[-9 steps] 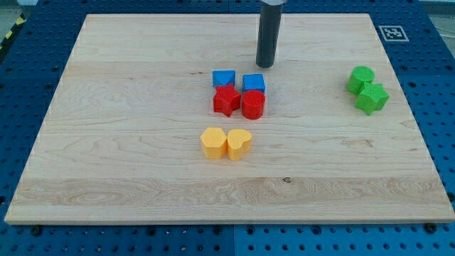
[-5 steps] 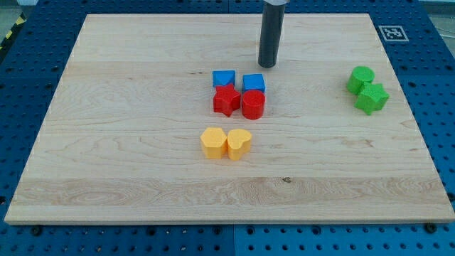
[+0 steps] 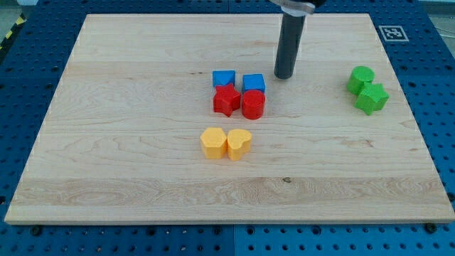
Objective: Keep your hand to the left of the green blocks
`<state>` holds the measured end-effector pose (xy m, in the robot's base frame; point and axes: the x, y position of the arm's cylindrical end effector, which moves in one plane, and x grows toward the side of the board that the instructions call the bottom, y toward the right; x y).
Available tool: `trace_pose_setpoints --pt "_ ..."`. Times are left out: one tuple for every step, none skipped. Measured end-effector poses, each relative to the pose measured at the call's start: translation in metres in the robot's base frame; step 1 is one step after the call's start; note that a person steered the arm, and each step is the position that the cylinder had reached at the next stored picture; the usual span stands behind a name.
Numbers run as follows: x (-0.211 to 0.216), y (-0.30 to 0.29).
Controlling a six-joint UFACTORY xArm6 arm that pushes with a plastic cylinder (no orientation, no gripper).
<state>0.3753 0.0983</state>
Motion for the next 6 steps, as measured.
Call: trace_pose_setpoints --pt "0.012 0.001" --pt "0.021 0.002" --pt "0.033 0.008" --pt "0.034 0.017" --pt "0.034 0.026" --pt "0.035 0.027"
